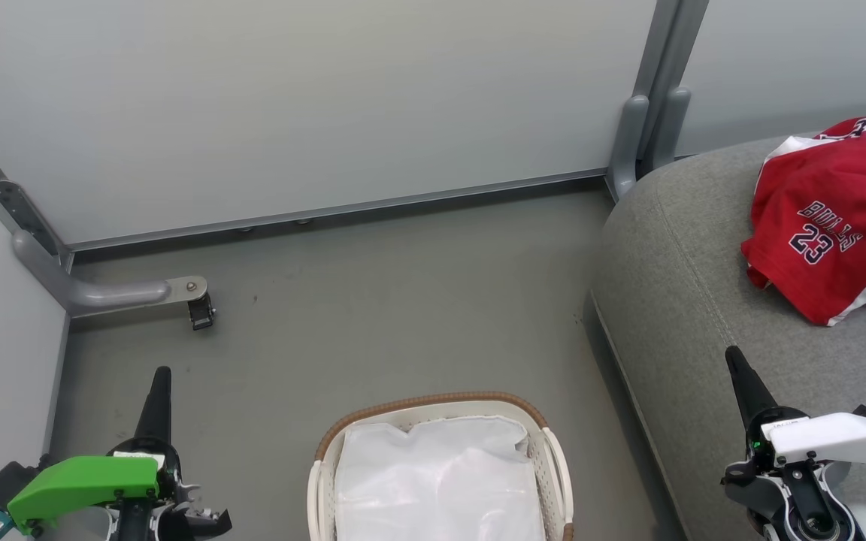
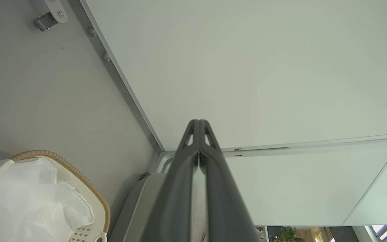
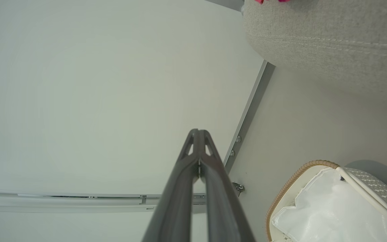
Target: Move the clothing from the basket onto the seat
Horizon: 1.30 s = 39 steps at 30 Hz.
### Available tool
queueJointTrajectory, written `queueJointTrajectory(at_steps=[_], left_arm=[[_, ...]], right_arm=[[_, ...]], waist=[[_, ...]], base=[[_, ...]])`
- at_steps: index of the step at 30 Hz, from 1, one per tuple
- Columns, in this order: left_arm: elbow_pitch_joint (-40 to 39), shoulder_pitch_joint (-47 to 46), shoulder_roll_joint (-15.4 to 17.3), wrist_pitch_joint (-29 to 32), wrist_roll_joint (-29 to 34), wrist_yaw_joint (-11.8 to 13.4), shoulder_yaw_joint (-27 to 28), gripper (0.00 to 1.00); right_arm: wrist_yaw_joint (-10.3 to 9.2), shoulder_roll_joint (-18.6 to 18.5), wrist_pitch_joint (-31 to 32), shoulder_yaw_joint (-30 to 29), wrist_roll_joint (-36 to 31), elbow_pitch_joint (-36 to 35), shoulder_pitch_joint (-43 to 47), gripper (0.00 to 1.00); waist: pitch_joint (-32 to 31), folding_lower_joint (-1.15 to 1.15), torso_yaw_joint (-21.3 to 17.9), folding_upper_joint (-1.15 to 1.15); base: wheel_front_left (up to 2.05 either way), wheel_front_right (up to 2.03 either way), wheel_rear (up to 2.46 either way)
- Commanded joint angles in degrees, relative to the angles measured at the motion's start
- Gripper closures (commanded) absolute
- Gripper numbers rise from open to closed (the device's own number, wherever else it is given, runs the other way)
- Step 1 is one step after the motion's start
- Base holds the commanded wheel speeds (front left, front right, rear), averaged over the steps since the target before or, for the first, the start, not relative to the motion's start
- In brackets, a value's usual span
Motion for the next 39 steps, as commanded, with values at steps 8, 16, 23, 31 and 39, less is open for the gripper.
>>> queueJointTrajectory(at_steps=[8,16,23,31,39], left_arm=[[-0.35,-1.64,0.37,1.22,-3.69,-0.43,0.74,1.0],[-0.33,-1.92,0.35,2.09,-6.43,-0.65,1.24,1.0],[-0.3,-2.26,0.33,2.76,-8.78,-0.8,1.64,1.0],[-0.26,-2.26,0.3,3.16,-9.97,-0.84,1.87,1.0],[-0.26,-2.27,0.26,3.2,-9.91,-0.84,1.9,1.0]], right_arm=[[-0.05,-0.15,1.22,-0.88,4.28,-0.39,-0.8,1.0],[-0.05,-0.08,2.21,-1.48,7.44,-0.42,-0.84,1.0],[-0.05,-0.01,3.0,-1.98,10.0,-0.43,-0.85,1.0],[-0.05,0.1,3.46,-2.35,11.53,-0.39,-0.79,1.0],[-0.04,0.19,3.59,-2.51,11.34,-0.37,-0.8,1.0]], waist=[[-0.2,0.0,-0.14,0.0],[-0.38,0.0,-0.27,0.0],[-0.54,0.0,-0.39,0.0],[-0.66,0.0,-0.47,0.0],[-0.66,0.0,-0.47,0.0]], base=[[0.0,0.0,0.0],[0.0,0.0,0.0],[0.0,0.0,0.0],[0.0,0.0,0.0],[0.0,0.0,0.0]])
